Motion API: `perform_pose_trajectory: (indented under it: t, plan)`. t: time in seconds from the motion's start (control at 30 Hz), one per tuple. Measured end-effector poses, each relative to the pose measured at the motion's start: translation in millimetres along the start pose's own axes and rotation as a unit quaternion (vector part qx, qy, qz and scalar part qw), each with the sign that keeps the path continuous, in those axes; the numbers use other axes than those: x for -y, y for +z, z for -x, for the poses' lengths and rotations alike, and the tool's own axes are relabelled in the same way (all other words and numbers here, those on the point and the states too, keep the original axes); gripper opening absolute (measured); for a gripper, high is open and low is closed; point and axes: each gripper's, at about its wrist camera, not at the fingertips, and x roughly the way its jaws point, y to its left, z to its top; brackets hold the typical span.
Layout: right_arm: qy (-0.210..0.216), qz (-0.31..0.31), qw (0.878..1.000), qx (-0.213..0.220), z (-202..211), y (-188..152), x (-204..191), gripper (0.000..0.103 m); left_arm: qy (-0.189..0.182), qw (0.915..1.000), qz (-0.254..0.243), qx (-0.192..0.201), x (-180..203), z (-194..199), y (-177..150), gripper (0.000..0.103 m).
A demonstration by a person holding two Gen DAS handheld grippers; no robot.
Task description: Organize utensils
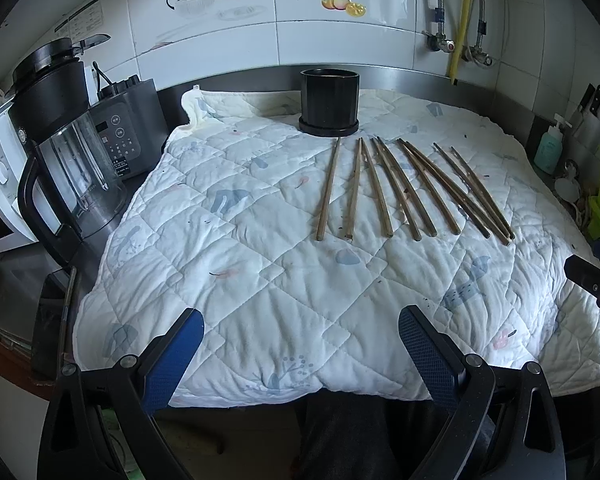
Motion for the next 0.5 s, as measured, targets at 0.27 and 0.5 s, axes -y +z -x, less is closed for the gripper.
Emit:
perform_pose_trajectory:
  t: [0.27,0.5]
  plan:
    - [-0.002,-0.004,1.0,-0.009,-7,0,3,0.101,0.0,1.0,0.003,-0.003,-3,-6,-1,0.102]
    - [0.0,-0.003,1.0,-0.008,-10,0,3,0.097,0.003,0.9999,0.004,-0.009,-5,-13,0,0.096]
